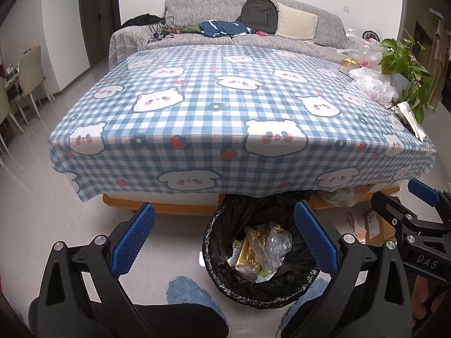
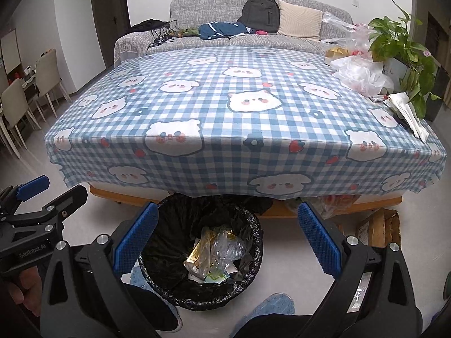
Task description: Collect trash
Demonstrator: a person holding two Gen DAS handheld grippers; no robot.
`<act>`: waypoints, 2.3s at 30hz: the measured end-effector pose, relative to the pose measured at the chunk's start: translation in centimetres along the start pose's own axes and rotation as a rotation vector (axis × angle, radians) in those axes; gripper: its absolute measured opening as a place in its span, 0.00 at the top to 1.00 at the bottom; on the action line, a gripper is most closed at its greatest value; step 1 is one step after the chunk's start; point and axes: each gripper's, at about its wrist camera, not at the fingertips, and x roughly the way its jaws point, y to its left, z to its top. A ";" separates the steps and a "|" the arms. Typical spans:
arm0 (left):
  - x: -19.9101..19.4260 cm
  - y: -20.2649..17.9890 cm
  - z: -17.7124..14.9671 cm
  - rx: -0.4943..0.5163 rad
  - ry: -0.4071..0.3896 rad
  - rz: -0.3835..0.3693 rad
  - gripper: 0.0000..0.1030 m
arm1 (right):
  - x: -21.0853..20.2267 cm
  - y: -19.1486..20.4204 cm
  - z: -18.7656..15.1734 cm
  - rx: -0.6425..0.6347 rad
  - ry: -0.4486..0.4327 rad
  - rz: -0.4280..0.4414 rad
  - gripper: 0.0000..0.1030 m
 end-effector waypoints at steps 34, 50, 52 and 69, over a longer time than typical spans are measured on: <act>1.2 0.0 0.6 0.013 0.002 -0.005 0.06 | 0.4 -0.5 0.2 0.007 0.002 -0.007 0.07; 1.5 0.3 0.4 -0.004 0.001 -0.003 0.06 | 0.5 -0.7 0.3 0.007 0.004 -0.007 0.07; 1.4 0.3 0.4 -0.010 -0.007 -0.004 0.06 | 0.5 -0.7 0.3 0.007 0.005 -0.008 0.07; 1.4 0.1 0.6 0.003 -0.009 0.006 0.06 | 0.8 -0.9 0.2 0.009 0.008 -0.006 0.07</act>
